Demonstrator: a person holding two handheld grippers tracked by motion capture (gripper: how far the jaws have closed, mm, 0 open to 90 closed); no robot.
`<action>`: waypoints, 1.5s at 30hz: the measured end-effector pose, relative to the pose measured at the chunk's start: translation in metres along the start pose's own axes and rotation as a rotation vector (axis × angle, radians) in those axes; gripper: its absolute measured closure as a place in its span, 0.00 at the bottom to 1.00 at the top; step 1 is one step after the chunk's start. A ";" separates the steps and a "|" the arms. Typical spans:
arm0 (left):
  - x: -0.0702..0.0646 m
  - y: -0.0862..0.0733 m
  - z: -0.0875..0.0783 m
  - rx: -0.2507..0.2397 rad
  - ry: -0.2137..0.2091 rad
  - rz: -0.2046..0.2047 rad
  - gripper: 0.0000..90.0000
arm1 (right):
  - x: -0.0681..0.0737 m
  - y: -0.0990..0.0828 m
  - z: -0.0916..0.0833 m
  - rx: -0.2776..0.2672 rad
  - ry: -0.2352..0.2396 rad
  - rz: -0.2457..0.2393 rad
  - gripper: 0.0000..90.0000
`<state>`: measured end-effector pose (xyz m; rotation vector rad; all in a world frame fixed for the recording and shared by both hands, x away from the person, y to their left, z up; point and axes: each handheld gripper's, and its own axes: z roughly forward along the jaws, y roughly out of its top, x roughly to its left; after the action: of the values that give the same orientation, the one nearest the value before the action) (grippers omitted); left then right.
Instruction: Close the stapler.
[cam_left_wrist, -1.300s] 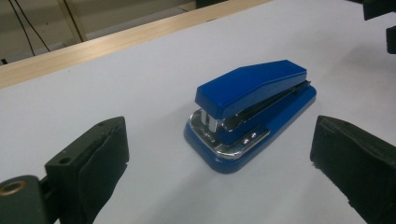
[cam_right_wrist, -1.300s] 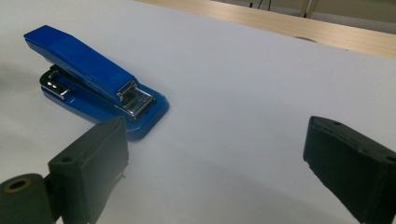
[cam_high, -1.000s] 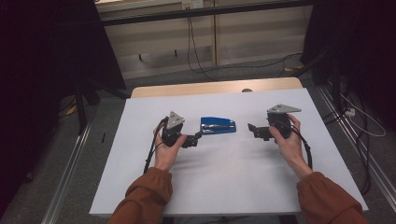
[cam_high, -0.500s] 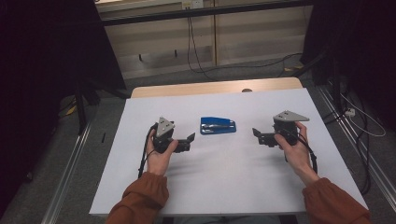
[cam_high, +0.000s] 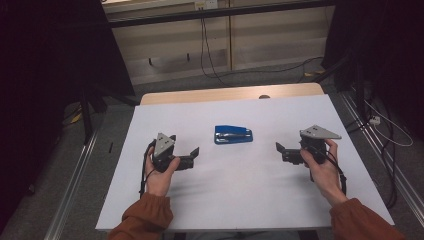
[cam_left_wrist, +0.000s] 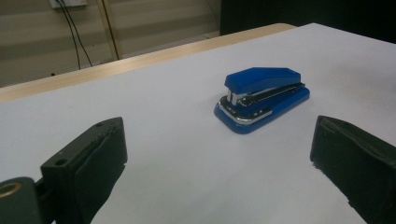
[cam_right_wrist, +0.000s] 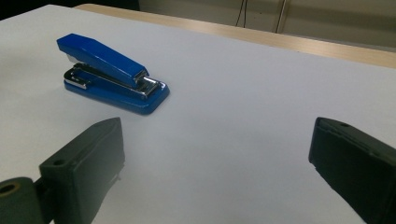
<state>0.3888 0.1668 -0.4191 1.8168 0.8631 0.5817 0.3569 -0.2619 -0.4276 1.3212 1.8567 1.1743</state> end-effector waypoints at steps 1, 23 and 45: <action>-0.001 -0.002 -0.002 0.003 0.008 -0.008 0.04 | 0.001 -0.002 -0.002 -0.003 0.003 -0.001 0.04; -0.013 -0.026 -0.052 0.012 0.049 0.012 0.04 | 0.008 -0.028 -0.049 -0.054 -0.066 -0.011 0.04; -0.007 -0.038 -0.075 -0.019 0.069 -0.029 0.04 | 0.006 -0.047 -0.070 -0.078 -0.080 0.007 0.04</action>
<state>0.3199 0.2142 -0.4252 1.7731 0.9260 0.6353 0.2764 -0.2849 -0.4379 1.3132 1.7341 1.1686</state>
